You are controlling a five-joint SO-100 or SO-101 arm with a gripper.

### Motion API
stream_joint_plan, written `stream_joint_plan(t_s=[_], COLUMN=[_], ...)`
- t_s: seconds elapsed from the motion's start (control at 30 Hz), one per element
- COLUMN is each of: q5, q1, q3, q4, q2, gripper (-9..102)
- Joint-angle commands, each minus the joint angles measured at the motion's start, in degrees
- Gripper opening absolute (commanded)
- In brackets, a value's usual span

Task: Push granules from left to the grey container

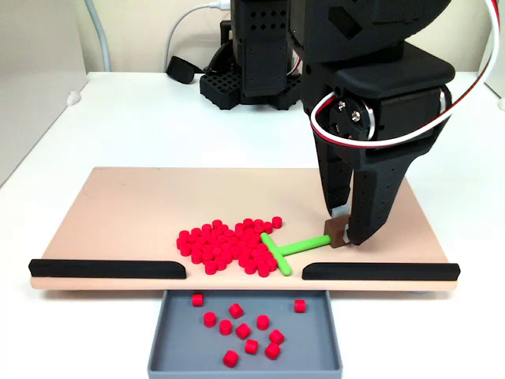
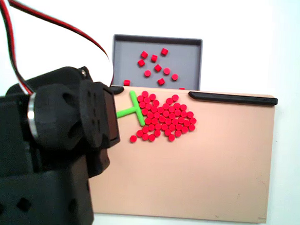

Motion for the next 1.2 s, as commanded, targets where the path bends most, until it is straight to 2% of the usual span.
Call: stream_joint_plan(t_s=[0.0,0.37,0.93,1.17], q5=[-3.34,-15.12,-25.31,-27.42], q1=[0.53,1.05,3.78,4.39], q3=[-0.09,-0.09,-0.97,-0.97], q4=[-0.35,-0.35,-0.62,-5.36], q2=[2.81,3.16,3.08,5.10], gripper=[0,0,0,0])
